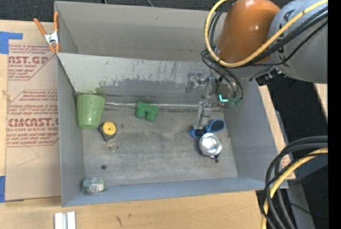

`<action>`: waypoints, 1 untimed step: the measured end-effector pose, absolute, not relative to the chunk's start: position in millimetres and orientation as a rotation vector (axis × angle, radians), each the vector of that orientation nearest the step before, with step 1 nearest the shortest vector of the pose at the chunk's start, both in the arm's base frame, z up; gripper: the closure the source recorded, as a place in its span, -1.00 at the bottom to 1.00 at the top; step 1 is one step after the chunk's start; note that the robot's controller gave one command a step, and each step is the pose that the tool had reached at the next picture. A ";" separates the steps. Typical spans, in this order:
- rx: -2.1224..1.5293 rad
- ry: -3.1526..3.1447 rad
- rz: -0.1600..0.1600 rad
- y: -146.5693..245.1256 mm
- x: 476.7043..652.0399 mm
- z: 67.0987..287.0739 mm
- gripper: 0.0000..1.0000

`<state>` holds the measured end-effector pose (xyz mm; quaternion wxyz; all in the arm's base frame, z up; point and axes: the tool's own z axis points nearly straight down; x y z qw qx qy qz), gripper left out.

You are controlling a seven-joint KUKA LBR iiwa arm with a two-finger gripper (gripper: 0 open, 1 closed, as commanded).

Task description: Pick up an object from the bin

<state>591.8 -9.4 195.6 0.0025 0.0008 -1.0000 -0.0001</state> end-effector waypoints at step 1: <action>0.344 -3.120 0.002 -79.3 588.7 132.4 -1.00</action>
Offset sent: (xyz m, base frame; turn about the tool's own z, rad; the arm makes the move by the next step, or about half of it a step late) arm -0.0021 -0.0678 -0.0607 -0.2212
